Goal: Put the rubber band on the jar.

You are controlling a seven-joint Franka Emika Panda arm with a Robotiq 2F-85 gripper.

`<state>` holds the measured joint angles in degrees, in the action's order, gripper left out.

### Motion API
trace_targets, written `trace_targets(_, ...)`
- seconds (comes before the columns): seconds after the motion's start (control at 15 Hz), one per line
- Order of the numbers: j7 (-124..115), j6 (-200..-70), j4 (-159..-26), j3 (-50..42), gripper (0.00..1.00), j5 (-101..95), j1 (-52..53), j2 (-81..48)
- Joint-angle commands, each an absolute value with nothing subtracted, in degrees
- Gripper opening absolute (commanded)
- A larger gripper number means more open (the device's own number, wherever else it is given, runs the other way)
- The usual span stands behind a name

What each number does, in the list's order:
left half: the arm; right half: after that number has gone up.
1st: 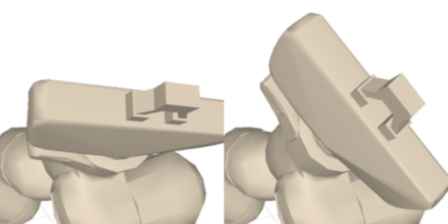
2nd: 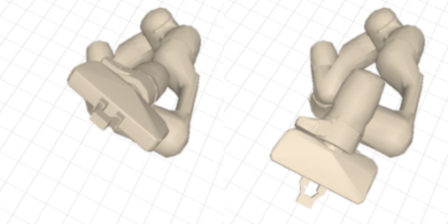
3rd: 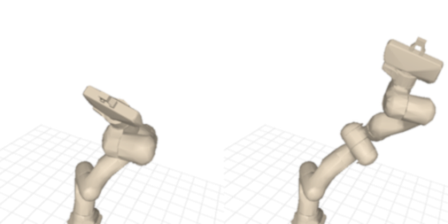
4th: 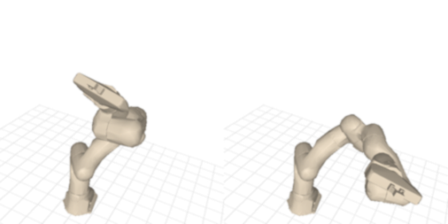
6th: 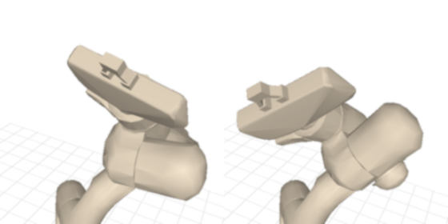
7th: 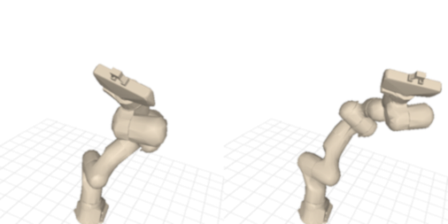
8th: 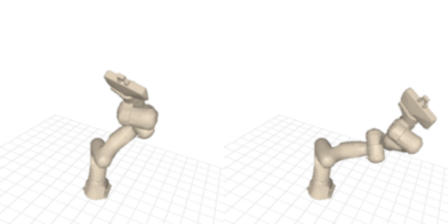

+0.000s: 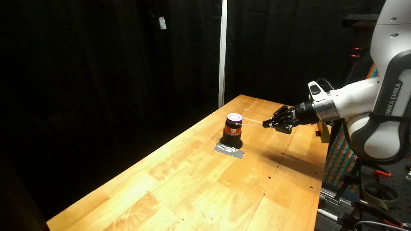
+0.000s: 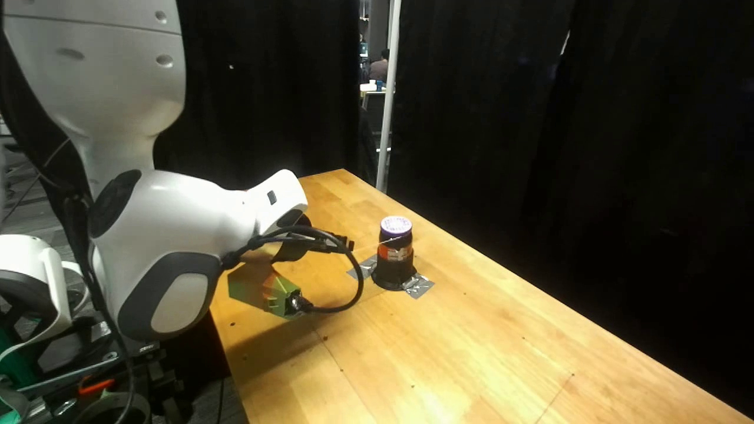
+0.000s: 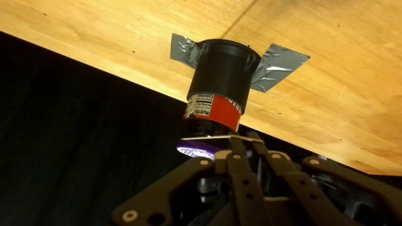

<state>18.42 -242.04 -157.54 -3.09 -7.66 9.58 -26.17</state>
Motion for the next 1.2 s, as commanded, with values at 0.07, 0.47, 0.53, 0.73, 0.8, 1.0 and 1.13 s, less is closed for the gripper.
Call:
trace_targets(0.07, 20.68, -242.13, -152.71, -1.42, 0.14, -6.46, 9.85, -24.73)
trace_targets(0.47, 21.28, -244.48, -151.3, -0.81, 0.39, -3.18, 10.31, -23.89)
trace_targets(0.53, 21.63, -243.73, -152.64, -0.94, 0.39, -2.86, 10.4, -23.21)
trace_targets(0.73, 24.22, -227.77, -158.2, -1.26, 0.59, 2.49, 12.19, -11.98)
trace_targets(0.8, 25.98, -224.2, -159.72, -1.36, 0.66, 6.21, 13.35, -10.07)
trace_targets(1.0, 34.4, -210.26, -157.38, -2.67, 0.88, 21.15, 18.21, -5.67)
trace_targets(1.13, 43.47, -201.03, -157.66, -6.38, 1.0, 31.12, 22.31, 1.3)
